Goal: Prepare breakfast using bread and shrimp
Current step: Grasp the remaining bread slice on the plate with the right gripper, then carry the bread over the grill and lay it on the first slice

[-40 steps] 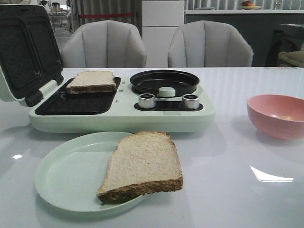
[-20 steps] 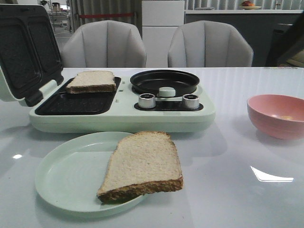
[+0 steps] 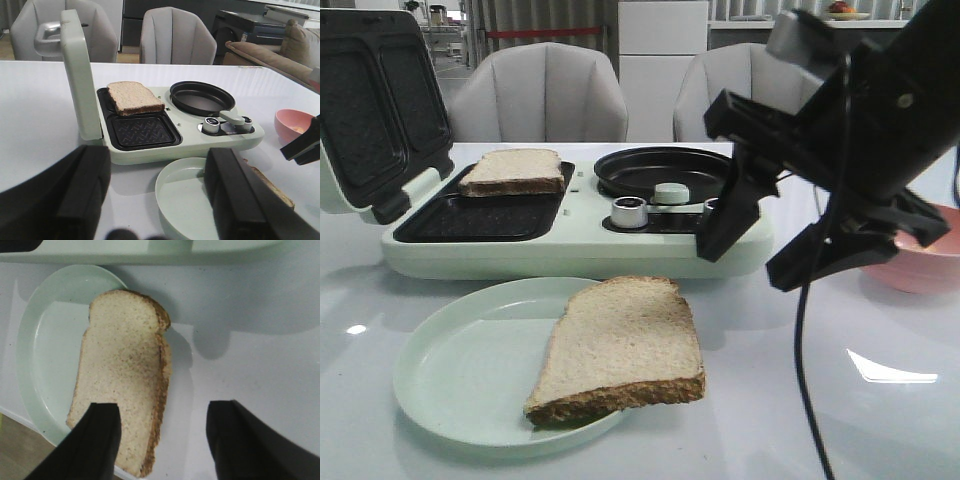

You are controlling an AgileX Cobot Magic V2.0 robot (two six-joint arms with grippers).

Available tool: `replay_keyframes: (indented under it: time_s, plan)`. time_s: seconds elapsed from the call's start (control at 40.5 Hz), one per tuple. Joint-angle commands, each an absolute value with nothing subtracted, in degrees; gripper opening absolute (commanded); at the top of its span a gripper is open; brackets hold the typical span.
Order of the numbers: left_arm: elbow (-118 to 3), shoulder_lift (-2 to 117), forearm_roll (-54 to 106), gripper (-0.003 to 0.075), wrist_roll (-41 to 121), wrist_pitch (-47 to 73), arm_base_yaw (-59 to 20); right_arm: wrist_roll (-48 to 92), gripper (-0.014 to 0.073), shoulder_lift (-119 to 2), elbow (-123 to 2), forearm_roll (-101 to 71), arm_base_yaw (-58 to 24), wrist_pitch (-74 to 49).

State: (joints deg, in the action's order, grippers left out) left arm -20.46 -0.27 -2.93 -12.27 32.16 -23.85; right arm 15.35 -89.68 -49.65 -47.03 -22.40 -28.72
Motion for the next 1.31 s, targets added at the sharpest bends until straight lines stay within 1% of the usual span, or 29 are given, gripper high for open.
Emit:
replay_keyframes:
  time_s: [0.0,0.074,0.247,0.593,0.667,0.84,0.89,1.063,1.285]
  plan:
    - [-22.04,-1.46,-3.0,0.0456,-12.81,27.21,-23.99,22.73,0.0491,-91.66,-52.49,-56.75,-22.48,-27.17]
    - [-22.04,-1.46,-3.0,0.0456,-12.81,27.21,-23.99,26.87,0.0491,-94.95,-53.15,-62.22,-22.48,-26.98]
    - [-22.04,-1.46,-3.0,0.0456,-12.81,27.21,-23.99,32.54,0.0491,-100.24,-54.73,-68.21,-22.48,-27.07]
    - [-22.04,-1.46,-3.0,0.0456,-12.81,27.21,-23.99,39.5,0.0486,-105.32,-57.5,-77.16,-22.52,-30.55]
    - [-22.04,-1.46,-3.0,0.0456,-12.81,27.21,-23.99,40.92,0.0445,-105.5,-57.71,-78.05,-22.52,-30.74]
    - [-22.04,-1.46,-3.0,0.0456,-12.81,27.21,-23.99,41.25,0.0225,-105.3,-57.71,-78.15,-22.33,-31.15]
    - [-22.04,-1.46,-3.0,0.0456,-12.81,27.21,-23.99,41.25,0.0192,-104.91,-57.71,-78.15,-22.33,-30.96]
    - [-22.04,-1.46,-3.0,0.0456,-12.81,27.21,-23.99,41.75,0.0186,-101.78,-57.71,-78.15,-22.33,-30.62]
    - [-22.04,-1.46,-3.0,0.0456,-12.81,27.21,-23.99,42.55,0.0186,-94.63,-58.58,-78.18,-22.33,-32.14]
